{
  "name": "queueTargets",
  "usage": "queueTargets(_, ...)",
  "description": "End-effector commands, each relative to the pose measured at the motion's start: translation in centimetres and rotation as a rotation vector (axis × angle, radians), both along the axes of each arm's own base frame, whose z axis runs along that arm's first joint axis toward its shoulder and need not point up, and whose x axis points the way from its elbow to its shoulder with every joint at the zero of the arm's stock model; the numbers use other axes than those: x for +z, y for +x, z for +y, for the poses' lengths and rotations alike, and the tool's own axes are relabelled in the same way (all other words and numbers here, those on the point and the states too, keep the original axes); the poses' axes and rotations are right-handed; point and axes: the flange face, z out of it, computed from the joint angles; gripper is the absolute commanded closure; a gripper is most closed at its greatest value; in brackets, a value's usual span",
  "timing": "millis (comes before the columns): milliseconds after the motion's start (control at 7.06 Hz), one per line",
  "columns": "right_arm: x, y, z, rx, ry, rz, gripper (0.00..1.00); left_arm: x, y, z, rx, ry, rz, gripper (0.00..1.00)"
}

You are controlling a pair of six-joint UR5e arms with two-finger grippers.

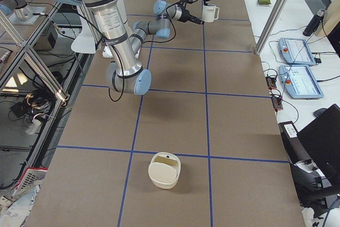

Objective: Left arm hands cup to right arm to dump lemon

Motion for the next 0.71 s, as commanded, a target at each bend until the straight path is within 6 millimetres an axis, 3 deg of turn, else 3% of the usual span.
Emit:
queueTargets(0,0.2,-0.2,0.4,0.003,0.009,-0.014,0.00,-1.5,0.8,1.1,0.007,-0.009,0.022,1.00)
queueTargets(567,0.3,-0.1,0.2,0.024,0.010,-0.012,0.00,-3.2,3.0,3.3,0.045,-0.020,0.043,1.00)
